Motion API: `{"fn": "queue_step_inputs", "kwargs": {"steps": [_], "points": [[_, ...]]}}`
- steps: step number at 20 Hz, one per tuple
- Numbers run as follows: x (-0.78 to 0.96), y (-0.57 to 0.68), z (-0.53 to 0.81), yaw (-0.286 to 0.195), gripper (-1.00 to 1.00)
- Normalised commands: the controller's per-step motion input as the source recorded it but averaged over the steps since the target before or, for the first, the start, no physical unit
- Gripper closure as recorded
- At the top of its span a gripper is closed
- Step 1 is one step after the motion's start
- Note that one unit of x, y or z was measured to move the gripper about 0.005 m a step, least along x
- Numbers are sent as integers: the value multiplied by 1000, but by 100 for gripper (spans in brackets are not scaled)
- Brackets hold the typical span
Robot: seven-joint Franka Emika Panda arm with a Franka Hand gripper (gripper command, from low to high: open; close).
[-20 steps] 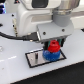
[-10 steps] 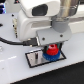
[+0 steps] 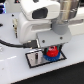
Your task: Insert the blue gear onto the right peg, followed by the red gear
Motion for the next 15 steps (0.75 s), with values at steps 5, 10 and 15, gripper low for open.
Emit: {"fn": "queue_step_inputs", "kwargs": {"steps": [5, 10, 15], "points": [[13, 21, 381, 0, -100], [2, -1, 547, 0, -100], [8, 4, 113, 0, -100]]}}
